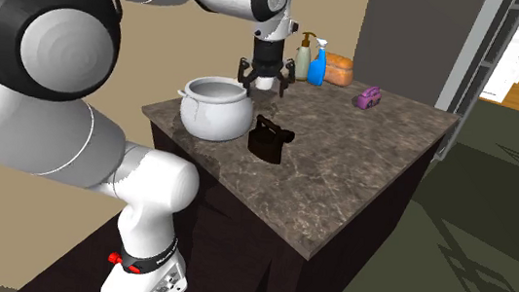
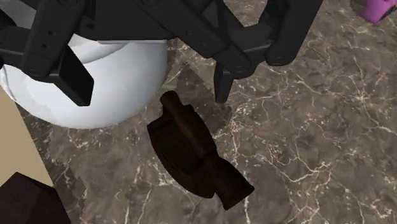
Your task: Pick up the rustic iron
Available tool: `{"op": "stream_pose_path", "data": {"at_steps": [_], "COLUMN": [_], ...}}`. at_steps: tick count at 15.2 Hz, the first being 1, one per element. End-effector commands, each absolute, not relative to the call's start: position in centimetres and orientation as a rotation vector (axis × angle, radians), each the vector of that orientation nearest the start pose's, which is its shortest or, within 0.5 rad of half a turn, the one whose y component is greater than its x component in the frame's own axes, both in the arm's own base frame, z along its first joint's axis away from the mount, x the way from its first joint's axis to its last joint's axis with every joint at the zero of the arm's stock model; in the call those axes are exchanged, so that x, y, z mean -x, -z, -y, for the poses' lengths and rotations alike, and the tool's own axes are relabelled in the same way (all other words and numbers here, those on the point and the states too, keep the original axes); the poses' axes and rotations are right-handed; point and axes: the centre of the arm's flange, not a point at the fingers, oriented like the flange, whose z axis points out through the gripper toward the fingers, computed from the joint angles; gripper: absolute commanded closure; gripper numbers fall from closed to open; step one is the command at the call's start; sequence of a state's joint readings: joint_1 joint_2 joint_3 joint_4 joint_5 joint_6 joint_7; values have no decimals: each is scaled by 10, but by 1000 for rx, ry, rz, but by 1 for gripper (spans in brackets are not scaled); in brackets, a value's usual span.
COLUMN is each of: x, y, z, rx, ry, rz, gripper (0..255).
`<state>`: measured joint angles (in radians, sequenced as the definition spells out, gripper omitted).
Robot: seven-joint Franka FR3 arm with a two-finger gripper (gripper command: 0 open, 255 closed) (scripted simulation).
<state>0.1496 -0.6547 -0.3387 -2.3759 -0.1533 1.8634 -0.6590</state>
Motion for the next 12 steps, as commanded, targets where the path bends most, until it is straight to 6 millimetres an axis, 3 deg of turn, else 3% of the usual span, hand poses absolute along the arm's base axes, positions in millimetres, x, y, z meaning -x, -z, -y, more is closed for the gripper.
{"op": "stream_pose_path", "data": {"at_steps": [1, 6, 12], "x": [-377, -414, -414], "y": [-525, -466, -435], "z": [107, 119, 119], "rx": [2932, 2702, 2702], "ry": [168, 81, 81], "rz": [1080, 1541, 1541], "gripper": [0, 0, 0]}}
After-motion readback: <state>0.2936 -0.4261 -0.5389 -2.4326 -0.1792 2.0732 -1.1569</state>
